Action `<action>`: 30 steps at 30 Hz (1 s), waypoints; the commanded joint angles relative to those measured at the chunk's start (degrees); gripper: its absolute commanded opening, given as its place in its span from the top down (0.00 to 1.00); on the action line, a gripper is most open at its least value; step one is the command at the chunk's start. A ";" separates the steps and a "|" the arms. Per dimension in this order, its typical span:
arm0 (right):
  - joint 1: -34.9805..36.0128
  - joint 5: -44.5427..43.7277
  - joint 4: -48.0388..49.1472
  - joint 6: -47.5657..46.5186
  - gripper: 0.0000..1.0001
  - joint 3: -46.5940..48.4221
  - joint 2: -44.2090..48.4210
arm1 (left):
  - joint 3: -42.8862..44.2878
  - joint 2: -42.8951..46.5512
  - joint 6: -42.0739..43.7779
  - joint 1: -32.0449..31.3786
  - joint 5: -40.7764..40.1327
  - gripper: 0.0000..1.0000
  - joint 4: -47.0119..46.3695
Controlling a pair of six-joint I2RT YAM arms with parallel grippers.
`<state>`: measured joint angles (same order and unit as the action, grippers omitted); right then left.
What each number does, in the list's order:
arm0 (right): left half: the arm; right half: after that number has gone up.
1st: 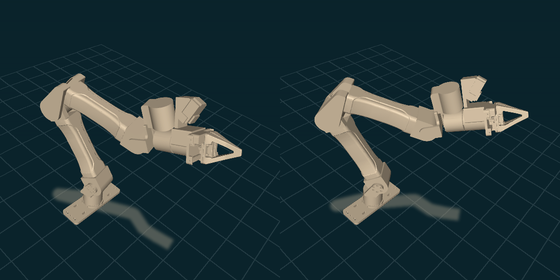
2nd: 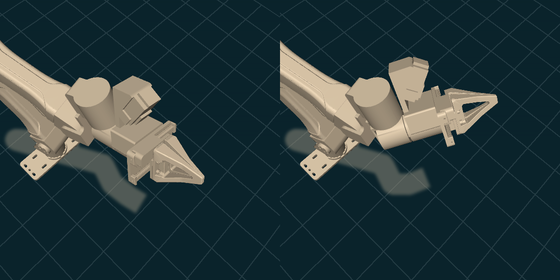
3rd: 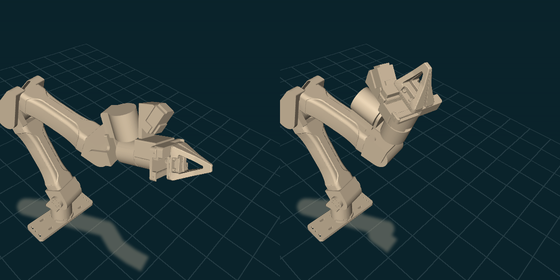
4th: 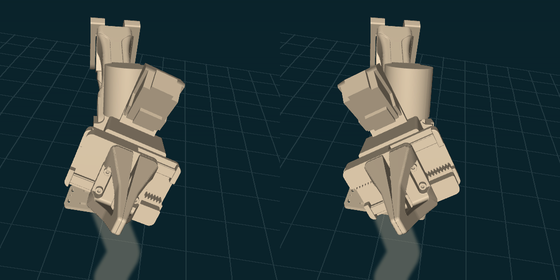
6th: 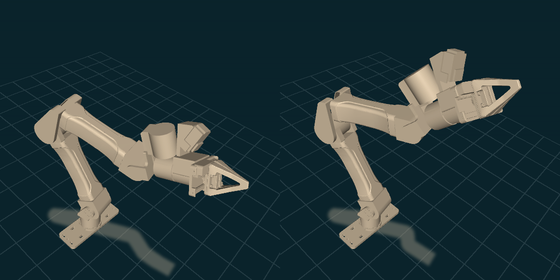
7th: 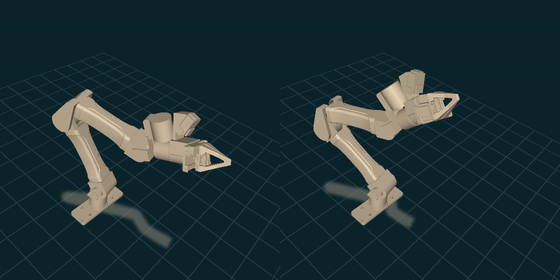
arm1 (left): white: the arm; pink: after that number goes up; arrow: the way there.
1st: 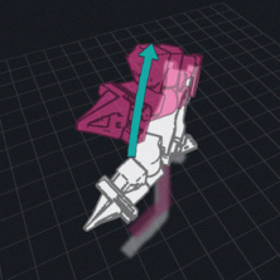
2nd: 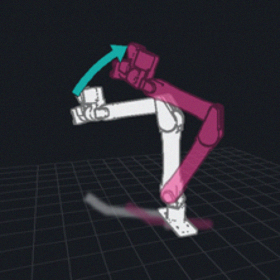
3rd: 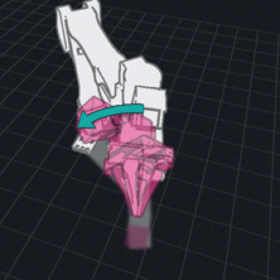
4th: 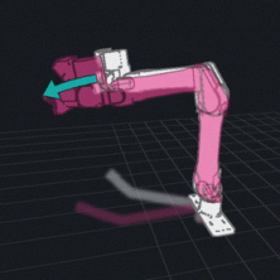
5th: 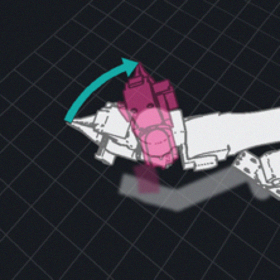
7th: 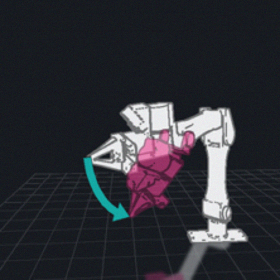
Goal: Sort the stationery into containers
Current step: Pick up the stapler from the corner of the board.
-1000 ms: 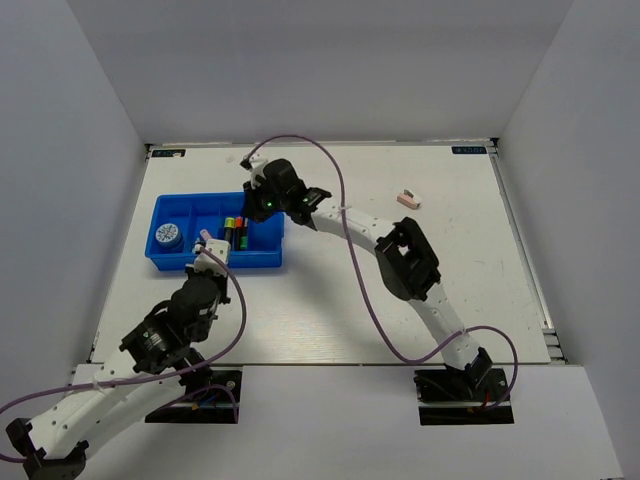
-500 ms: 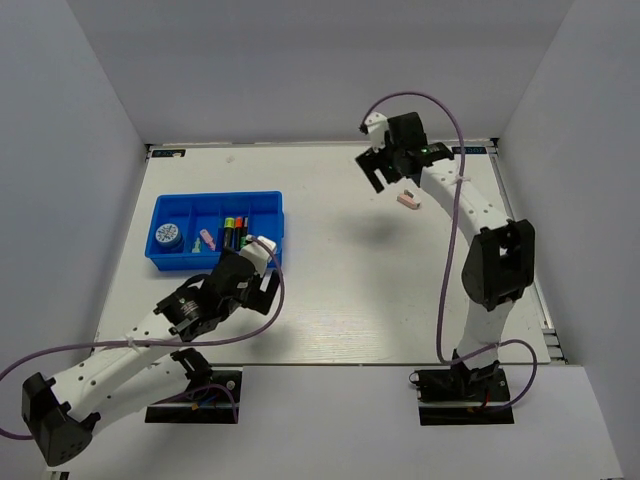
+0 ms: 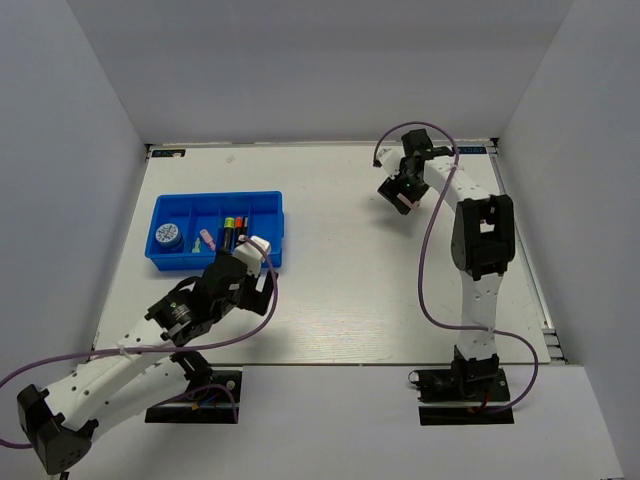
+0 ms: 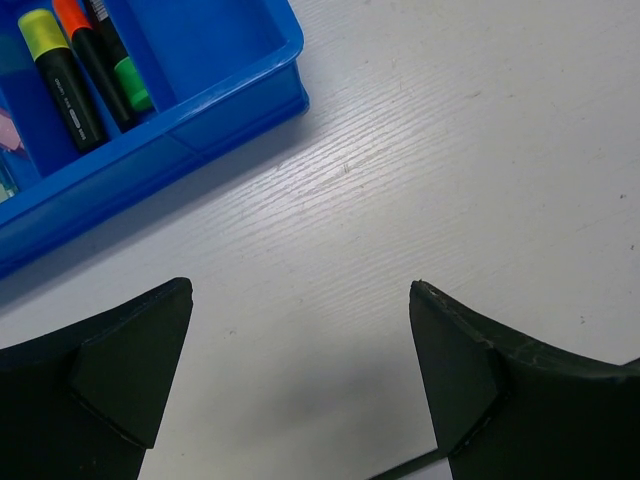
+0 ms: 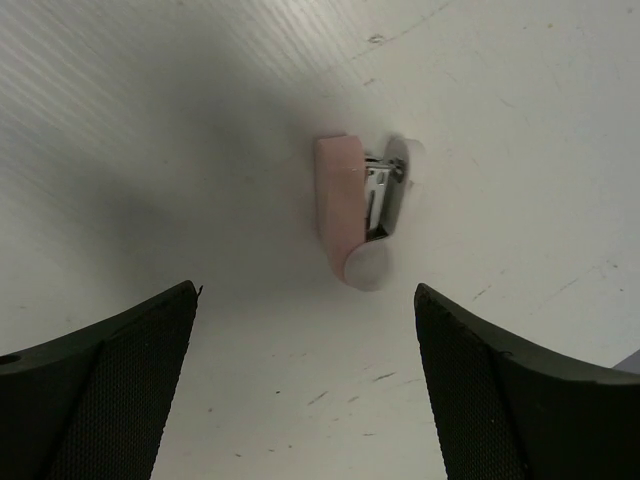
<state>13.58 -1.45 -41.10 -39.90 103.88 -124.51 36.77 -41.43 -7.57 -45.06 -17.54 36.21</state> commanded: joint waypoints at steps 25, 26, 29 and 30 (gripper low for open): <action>-7.69 15.86 -5.57 -0.35 0.52 16.02 -12.87 | 0.41 -2.17 -0.34 0.41 -1.09 0.00 0.53; -7.70 16.13 -6.61 -0.18 0.54 16.01 -12.52 | 0.40 -1.82 -0.34 0.50 -1.09 0.00 0.45; -7.87 17.53 -8.55 -0.44 0.65 15.39 -11.46 | 0.23 -1.02 -0.25 0.41 -1.09 0.00 0.27; -7.87 18.76 -8.99 -0.35 0.68 15.04 -11.11 | 0.23 -0.85 -0.34 0.41 -1.27 0.00 0.44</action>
<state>5.80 12.93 -45.76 -40.88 119.46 -137.69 36.77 -43.64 -7.57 -44.93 -18.00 36.91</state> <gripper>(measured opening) 0.416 0.995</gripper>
